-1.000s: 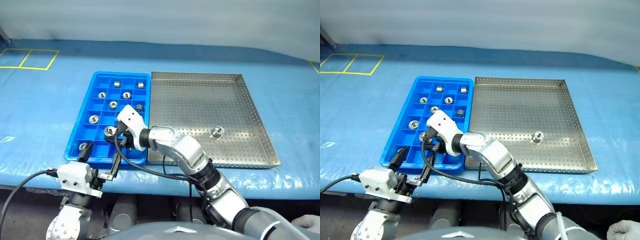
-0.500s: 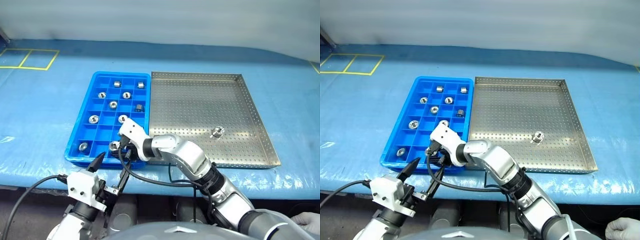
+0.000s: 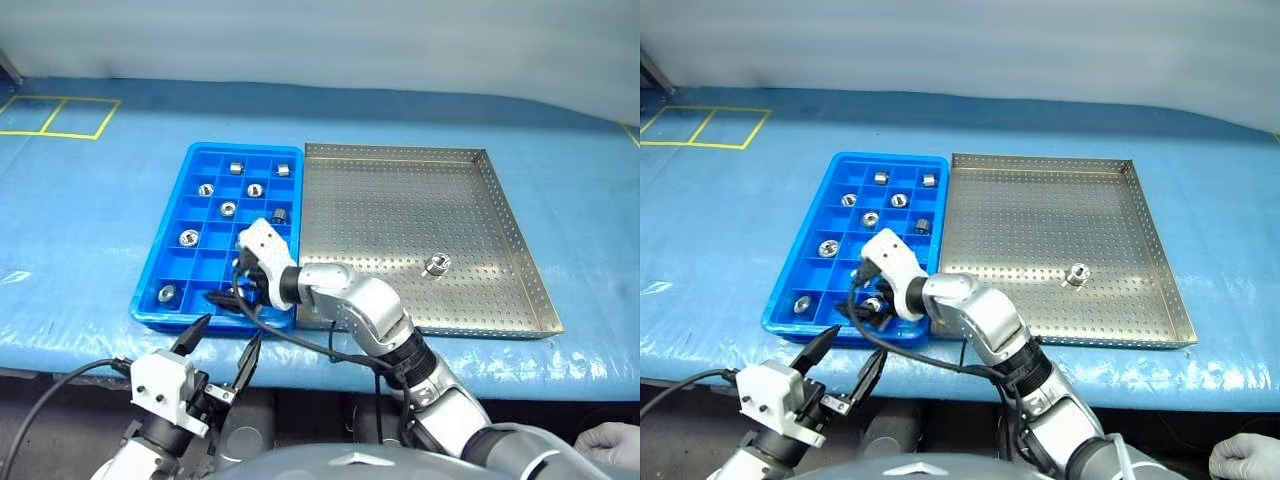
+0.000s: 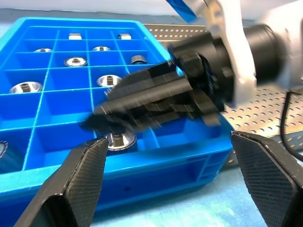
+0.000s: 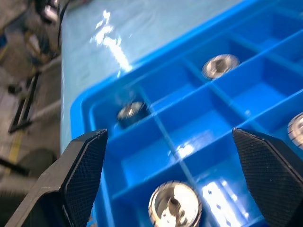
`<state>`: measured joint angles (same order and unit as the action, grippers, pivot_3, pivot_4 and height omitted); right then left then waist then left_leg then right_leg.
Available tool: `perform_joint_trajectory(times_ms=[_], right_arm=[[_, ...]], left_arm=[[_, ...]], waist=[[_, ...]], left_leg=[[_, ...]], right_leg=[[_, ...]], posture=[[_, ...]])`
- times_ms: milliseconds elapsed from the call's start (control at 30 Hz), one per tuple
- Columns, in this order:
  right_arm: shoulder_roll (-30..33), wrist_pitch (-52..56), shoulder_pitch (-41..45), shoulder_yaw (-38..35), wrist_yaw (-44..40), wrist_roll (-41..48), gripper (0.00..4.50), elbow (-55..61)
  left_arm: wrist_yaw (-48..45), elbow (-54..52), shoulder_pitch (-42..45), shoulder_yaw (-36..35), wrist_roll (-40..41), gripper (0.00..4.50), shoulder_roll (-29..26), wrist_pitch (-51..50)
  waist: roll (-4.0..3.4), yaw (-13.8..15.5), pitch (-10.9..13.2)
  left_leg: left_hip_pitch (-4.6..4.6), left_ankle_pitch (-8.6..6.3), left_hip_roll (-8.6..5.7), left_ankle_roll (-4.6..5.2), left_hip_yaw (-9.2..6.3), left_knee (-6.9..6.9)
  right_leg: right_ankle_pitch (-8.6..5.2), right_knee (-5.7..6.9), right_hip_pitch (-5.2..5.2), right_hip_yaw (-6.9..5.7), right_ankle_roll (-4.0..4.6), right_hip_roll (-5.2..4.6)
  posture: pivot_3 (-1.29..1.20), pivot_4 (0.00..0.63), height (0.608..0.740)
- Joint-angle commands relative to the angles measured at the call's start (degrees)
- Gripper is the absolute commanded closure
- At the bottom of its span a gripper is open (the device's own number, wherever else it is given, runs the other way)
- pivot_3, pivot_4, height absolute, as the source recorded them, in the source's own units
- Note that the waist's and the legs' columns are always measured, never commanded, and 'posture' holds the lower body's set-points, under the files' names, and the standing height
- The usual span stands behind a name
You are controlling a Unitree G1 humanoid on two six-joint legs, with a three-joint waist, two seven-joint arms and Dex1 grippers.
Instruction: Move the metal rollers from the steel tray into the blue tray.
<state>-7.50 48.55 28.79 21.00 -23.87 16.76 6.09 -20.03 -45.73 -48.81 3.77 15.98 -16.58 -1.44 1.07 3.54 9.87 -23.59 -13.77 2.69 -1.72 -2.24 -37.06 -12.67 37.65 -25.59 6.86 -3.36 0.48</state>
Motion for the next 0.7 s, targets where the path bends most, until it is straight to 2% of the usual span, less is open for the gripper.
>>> perform_joint_trajectory(times_ms=[33, 367, 567, 700], right_arm=[[-1.87, -4.52, -0.08, -7.50, 5.71, 0.20, 0.04, 3.88], [3.65, -3.26, -7.05, -15.35, 18.57, -5.88, 0.04, 14.33], [8.07, -0.76, -12.11, -16.93, 21.78, -8.68, 0.04, 19.57], [9.62, 0.20, -15.75, -18.61, 23.04, -9.53, 0.04, 22.26]], left_arm=[[-1.60, -1.12, 2.92, -0.44, 2.09, 0.00, -0.93, 0.28], [-4.93, 3.10, 17.70, 0.05, 7.11, 0.00, -4.19, -7.30], [-5.81, 5.53, 23.76, -0.37, 7.69, 0.00, -4.71, -10.09], [-4.87, 7.68, 28.46, -0.30, 6.52, 0.00, -4.02, -11.22]], waist=[[-0.02, -0.06, 0.01], [-0.05, -4.16, -0.02], [-0.06, -7.95, -0.04], [-0.08, -9.43, -0.07]], left_leg=[[-0.02, 0.00, 0.00, 0.00, -0.01, -0.01], [0.00, 0.00, 0.00, -0.01, 0.03, 0.01], [0.06, 0.01, 0.00, -0.01, 0.06, -0.10], [0.10, 0.02, -0.01, 0.00, 0.04, -0.17]], right_leg=[[0.00, -0.02, -0.01, -0.02, 0.00, -0.01], [0.03, 0.05, 0.05, 0.01, -0.02, 0.01], [0.08, 0.18, 0.10, 0.08, -0.11, 0.02], [0.11, 0.25, 0.17, 0.11, -0.15, 0.04]], posture=[[0.25, 0.150, 0.740], [0.02, 0.150, 0.740], [-0.06, 0.150, 0.740], [-0.10, 0.150, 0.740]])
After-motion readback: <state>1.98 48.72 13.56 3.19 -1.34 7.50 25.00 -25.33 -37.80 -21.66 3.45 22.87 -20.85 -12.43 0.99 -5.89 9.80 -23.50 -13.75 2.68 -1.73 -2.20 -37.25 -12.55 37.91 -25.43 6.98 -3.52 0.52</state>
